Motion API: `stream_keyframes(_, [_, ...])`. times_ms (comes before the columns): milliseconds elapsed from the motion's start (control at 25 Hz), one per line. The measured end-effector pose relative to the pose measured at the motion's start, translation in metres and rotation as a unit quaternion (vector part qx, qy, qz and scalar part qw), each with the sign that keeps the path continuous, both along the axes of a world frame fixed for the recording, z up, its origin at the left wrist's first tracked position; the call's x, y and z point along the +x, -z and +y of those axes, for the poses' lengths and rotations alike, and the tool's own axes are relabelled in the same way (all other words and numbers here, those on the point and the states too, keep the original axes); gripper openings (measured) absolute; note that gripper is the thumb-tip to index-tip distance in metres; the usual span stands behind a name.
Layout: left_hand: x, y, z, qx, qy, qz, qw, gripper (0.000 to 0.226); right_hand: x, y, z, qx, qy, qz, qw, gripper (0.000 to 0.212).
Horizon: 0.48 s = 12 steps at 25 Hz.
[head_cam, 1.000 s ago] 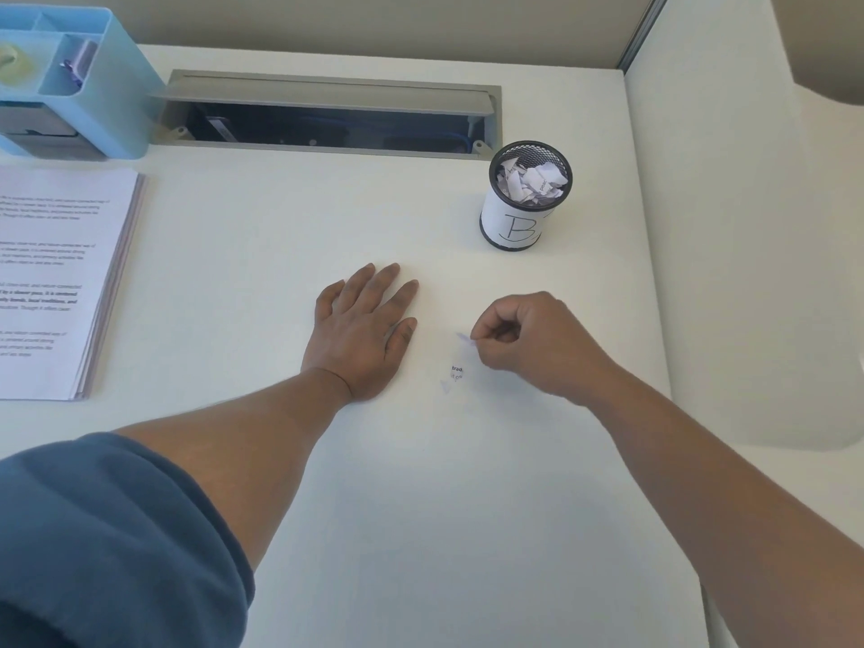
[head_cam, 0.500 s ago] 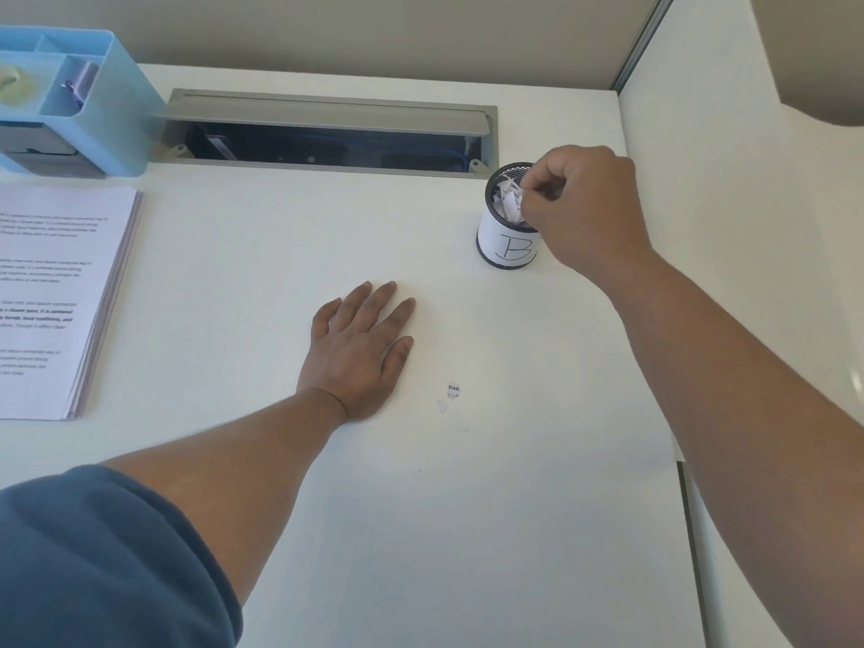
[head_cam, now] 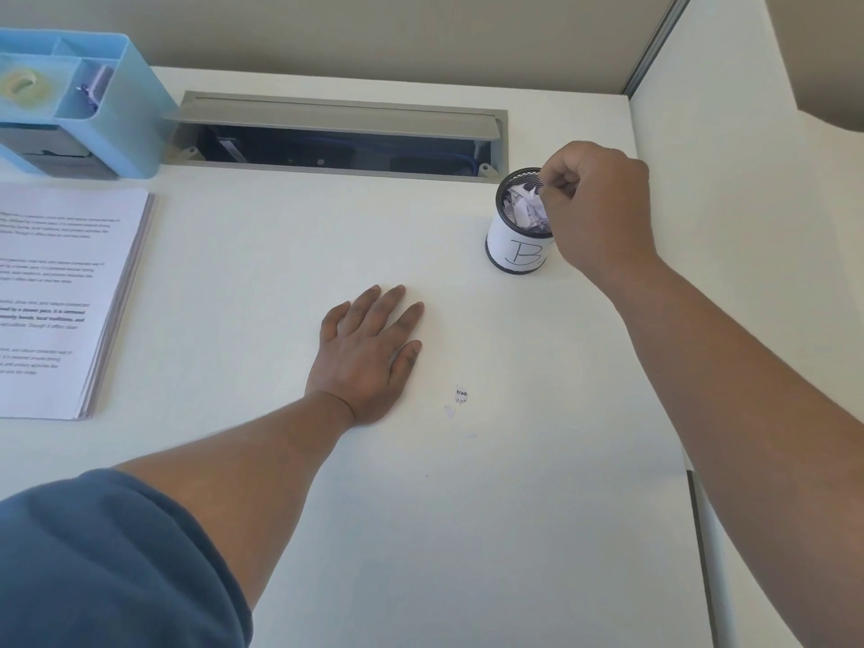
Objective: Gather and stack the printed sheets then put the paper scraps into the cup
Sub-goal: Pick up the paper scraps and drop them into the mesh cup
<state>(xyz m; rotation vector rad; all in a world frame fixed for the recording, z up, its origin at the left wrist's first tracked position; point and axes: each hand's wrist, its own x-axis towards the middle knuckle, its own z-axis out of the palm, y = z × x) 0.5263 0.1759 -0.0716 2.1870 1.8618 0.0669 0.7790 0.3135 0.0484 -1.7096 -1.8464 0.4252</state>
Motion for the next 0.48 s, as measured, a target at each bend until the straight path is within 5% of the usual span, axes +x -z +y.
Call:
stream_keyframes(240, [0.000,0.001,0.000,0.005,0.001,0.002,1.000,0.057,-0.006,0.007,-0.048,0.008,-0.012,0.060,0.998,0.022])
stream_keyframes(480, [0.001,0.000,0.000,0.004,-0.001,0.008,1.000,0.058,-0.018,0.051,-0.125,-0.249,-0.194,-0.032,0.948,0.025])
